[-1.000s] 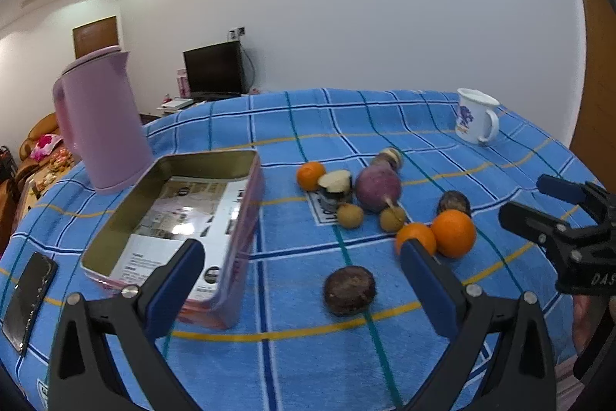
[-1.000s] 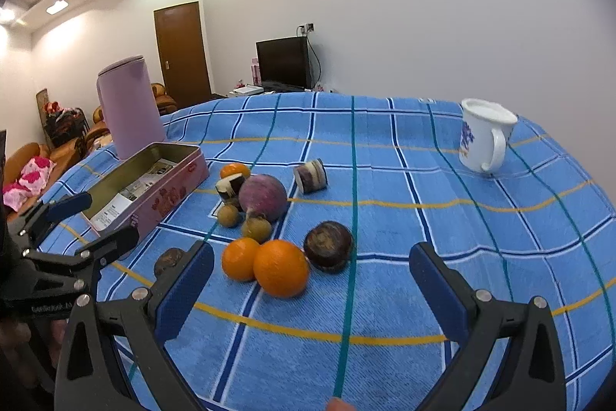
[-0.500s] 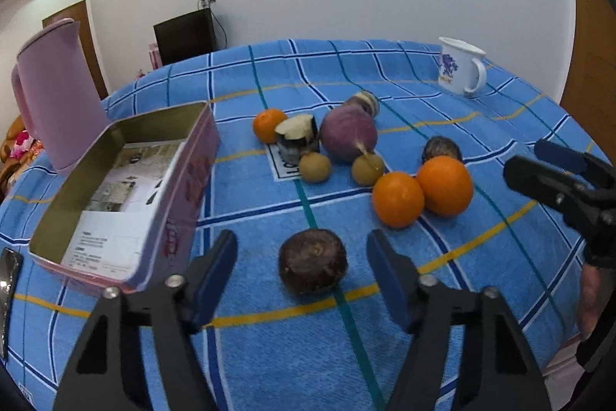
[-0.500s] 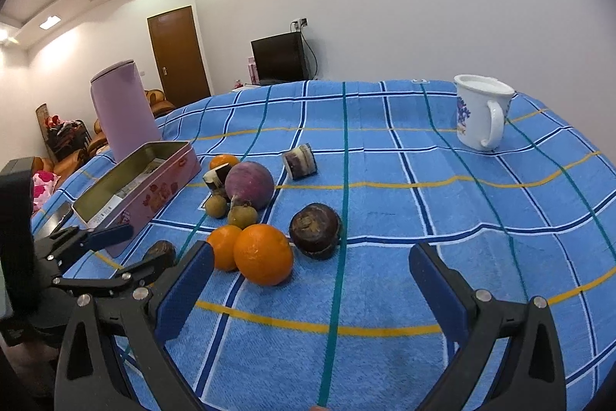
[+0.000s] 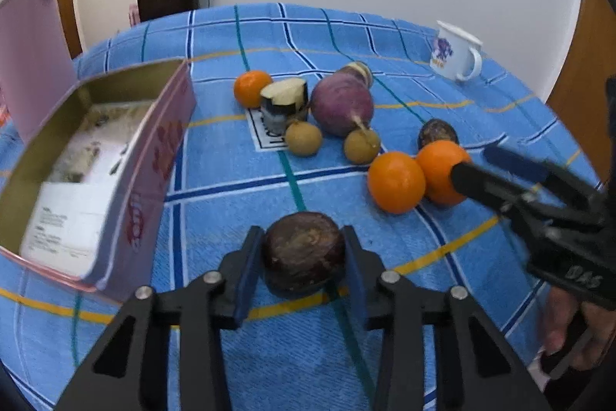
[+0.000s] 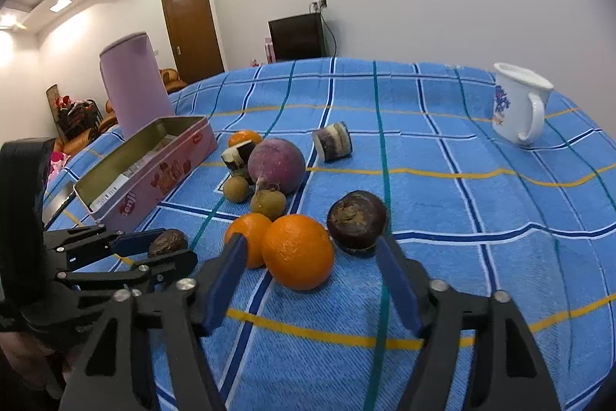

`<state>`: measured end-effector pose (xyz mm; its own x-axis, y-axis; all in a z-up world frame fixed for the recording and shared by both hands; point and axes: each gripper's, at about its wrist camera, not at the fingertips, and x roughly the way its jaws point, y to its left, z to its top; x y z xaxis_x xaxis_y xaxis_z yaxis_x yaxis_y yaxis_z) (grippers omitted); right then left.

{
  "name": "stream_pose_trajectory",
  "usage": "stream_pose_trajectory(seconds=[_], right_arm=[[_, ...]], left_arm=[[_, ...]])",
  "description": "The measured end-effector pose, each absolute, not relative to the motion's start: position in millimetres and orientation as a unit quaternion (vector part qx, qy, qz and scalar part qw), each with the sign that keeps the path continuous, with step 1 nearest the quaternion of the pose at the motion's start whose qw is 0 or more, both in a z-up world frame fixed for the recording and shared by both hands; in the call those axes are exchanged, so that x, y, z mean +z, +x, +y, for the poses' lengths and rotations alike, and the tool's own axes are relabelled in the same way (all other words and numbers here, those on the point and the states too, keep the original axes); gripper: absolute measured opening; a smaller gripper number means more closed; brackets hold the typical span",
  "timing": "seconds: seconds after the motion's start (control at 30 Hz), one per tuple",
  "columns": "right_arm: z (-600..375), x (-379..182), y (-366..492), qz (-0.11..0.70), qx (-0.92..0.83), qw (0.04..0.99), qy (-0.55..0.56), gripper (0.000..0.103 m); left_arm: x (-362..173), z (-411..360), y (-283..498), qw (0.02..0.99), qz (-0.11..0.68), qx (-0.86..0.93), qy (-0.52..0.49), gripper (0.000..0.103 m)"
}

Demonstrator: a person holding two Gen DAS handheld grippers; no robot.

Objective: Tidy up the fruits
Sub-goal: 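Grasp the dark round fruit with the left tool while the right tool grasps an orange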

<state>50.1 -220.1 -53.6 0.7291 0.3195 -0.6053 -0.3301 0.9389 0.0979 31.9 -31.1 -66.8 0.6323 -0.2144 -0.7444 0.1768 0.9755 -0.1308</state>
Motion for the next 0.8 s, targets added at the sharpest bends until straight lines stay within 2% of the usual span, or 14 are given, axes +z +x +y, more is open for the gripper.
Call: stream_pose_trajectory(seconds=[0.2,0.37,0.4,0.8], right_arm=[[-213.7,-61.1,58.9,0.351,0.178,0.919,-0.016,0.066],[-212.3,-65.2,63.6,0.366,0.194,0.91,-0.01,0.053],[-213.2,-65.7,63.8,0.366,0.198,0.909,-0.007,0.046],[-213.5,-61.7,56.0,0.343,0.205,0.917,-0.006,0.045]], left_arm=[[-66.2,-33.7,30.4,0.905,0.411,-0.112,-0.019,0.042],[-63.2,-35.5,27.7,0.909,0.4,-0.114,-0.008,0.041],[-62.2,-34.7,26.5,0.911,0.396,-0.116,-0.009,0.041],[-54.5,-32.6,16.7,0.927,0.358,-0.114,-0.006,0.041]])
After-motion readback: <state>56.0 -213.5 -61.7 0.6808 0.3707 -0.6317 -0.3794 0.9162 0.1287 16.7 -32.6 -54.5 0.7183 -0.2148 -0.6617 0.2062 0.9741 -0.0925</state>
